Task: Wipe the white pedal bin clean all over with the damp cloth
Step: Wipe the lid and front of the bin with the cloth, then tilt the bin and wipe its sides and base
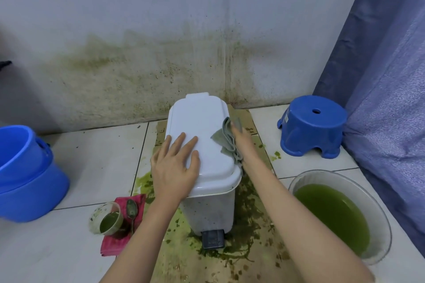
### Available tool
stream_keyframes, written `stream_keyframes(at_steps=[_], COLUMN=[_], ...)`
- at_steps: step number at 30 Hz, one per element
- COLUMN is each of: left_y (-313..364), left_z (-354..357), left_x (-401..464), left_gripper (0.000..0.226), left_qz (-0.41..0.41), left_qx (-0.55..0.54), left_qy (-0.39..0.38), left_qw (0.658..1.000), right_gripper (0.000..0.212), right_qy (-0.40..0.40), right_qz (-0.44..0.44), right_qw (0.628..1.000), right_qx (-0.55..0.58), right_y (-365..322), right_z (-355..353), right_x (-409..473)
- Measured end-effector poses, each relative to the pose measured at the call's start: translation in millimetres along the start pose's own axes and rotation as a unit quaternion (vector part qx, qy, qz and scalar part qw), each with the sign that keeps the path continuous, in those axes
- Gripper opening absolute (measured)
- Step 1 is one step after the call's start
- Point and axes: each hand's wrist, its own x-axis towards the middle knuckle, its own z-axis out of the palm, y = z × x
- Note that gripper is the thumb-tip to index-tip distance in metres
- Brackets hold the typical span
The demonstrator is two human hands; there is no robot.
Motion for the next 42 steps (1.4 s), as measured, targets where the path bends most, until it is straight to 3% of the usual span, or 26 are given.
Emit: stream_keyframes(at_steps=[4, 7, 12, 17, 21, 25, 28, 31, 33, 36, 39, 42], left_y=[1, -5, -5, -21, -33, -32, -36, -56, -72, -84, -81, -74], left_z=[-7, -24, -46, -41, -44, -42, -36, -38, -41, -42, -40, -39], left_x=[-1, 1, 34, 42, 65, 73, 73, 77, 73, 70, 71, 71], left_gripper=[0.061, 0.07, 0.041, 0.05, 0.061, 0.065, 0.054, 0.048, 0.053, 0.065, 0.053, 0.044], left_qz=[-0.001, -0.026, -0.106, -0.109, -0.127, -0.162, -0.153, -0.161, -0.153, -0.14, -0.114, -0.099], left_qx=[0.003, 0.008, 0.005, -0.037, -0.047, -0.076, -0.027, -0.053, -0.085, -0.116, -0.124, -0.114], left_qy=[-0.024, -0.068, -0.133, -0.182, -0.216, -0.223, -0.2, -0.181, -0.179, -0.17, -0.176, -0.179], left_qw=[1.0, 0.997, 0.985, 0.977, 0.967, 0.958, 0.967, 0.969, 0.968, 0.968, 0.97, 0.972], right_gripper=[0.044, 0.041, 0.049, 0.039, 0.044, 0.037, 0.053, 0.051, 0.049, 0.052, 0.066, 0.051], right_qy=[-0.02, -0.037, -0.08, 0.018, -0.056, -0.07, 0.0, 0.094, 0.1, 0.022, -0.037, -0.065], right_qz=[-0.014, -0.049, -0.124, -0.123, -0.136, -0.092, 0.007, 0.136, 0.16, 0.048, -0.112, -0.115], right_qw=[0.992, 0.993, 0.988, 0.987, 0.986, 0.992, 0.999, 0.986, 0.981, 0.998, 0.987, 0.988], right_qx=[0.121, 0.1, 0.048, 0.102, 0.081, 0.046, 0.044, 0.018, 0.039, -0.028, -0.112, -0.081], right_y=[40, 49, 49, 54, 46, 58, 102, 155, 167, 141, 95, 67], right_z=[-7, 3, 59, 103, 108, 117, 103, 75, 69, 99, 132, 147], right_x=[-46, -64, -74, -75, -59, -1, 50, 54, 23, -20, -29, 22])
